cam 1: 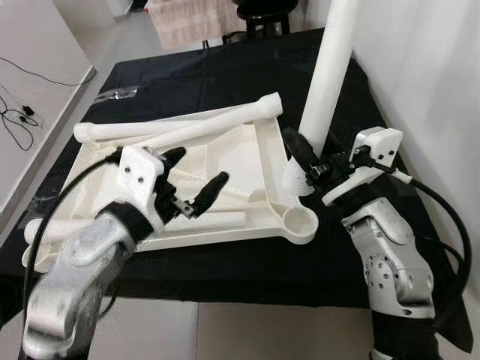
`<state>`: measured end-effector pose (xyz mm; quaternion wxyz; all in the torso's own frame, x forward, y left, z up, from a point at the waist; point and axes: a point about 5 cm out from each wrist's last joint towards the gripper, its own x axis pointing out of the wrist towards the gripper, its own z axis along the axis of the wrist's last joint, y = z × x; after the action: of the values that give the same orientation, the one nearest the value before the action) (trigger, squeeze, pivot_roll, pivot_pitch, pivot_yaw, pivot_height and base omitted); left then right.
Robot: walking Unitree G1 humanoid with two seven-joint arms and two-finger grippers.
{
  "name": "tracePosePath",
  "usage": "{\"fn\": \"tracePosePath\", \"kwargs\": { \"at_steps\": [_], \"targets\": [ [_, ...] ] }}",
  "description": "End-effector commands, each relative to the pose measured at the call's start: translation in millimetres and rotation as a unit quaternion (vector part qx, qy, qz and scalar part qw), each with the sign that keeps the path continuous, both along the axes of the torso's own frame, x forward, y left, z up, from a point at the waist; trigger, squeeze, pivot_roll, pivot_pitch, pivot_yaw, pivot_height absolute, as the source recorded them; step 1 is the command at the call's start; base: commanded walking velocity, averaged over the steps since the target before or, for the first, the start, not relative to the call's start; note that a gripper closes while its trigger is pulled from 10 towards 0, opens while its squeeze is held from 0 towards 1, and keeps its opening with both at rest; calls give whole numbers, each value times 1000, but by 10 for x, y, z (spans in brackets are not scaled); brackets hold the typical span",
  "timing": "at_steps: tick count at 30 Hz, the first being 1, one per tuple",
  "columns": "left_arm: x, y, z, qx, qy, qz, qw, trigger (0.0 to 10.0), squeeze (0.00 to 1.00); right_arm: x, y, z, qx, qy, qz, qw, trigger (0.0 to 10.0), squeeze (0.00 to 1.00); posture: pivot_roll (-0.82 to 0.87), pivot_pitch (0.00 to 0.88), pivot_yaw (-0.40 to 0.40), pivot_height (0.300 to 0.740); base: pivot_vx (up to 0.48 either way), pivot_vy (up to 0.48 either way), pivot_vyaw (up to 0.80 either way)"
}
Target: Building children table
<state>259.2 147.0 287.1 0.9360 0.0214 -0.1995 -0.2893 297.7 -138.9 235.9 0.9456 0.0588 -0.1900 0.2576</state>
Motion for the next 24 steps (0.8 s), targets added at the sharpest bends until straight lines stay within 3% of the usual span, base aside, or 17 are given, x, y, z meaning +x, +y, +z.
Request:
{"fn": "tracePosePath", "kwargs": {
  "at_steps": [1, 4, 5, 7, 12, 14, 15, 16, 22, 23, 24],
  "targets": [
    [8, 19, 75, -43, 4, -28, 999, 10000, 1000, -9, 143, 72, -58, -38, 17, 997, 10000, 0, 0, 65, 114, 740, 0, 0, 0],
    [48, -43, 213, -77, -6, -70, 995, 10000, 1000, 10, 260, 47, -113, -48, 21, 992, 10000, 0, -3, 51, 116, 740, 0, 0, 0],
    [48, -43, 213, -77, -6, -70, 995, 10000, 1000, 10, 260, 47, -113, -48, 21, 992, 10000, 0, -3, 51, 116, 740, 0, 0, 0],
    [94, -137, 310, -92, -15, -107, 990, 10000, 1000, 1, 417, 31, -132, -56, 39, 989, 10000, 0, -13, 33, 119, 740, 0, 0, 0],
    [169, -204, 380, -107, -15, -124, 986, 10000, 1000, -54, 595, 45, -142, -76, 78, 984, 10000, 0, -17, 21, 122, 740, 0, 0, 0],
    [247, -232, 417, -112, -16, -112, 987, 10000, 1000, -140, 732, 21, -193, -107, 121, 968, 10000, 0, -29, 11, 130, 740, 0, 0, 0],
    [295, -258, 441, -116, -17, -105, 988, 10000, 349, -180, 790, -12, -214, -117, 144, 959, 10000, 0, -33, 7, 131, 740, 0, 0, 0],
    [335, -283, 472, -123, -19, -99, 987, 10000, 0, -207, 828, -37, -227, -122, 159, 953, 10000, 0, -35, 3, 130, 740, 0, 0, 0],
    [419, -325, 595, -149, -31, -94, 984, 10000, 0, -194, 860, -64, -241, -125, 164, 948, 10000, 0, -40, 1, 128, 740, 0, 0, 0],
    [432, -327, 610, -160, -31, -98, 982, 1569, 0, -183, 864, -78, -247, -123, 160, 948, 10000, 0, -43, 0, 128, 740, 0, 0, 0],
    [431, -344, 620, -168, -29, -108, 979, 0, 0, -158, 859, -103, -254, -118, 152, 948, 10000, 0, -44, 0, 126, 740, 0, 0, 0]
  ]
}}
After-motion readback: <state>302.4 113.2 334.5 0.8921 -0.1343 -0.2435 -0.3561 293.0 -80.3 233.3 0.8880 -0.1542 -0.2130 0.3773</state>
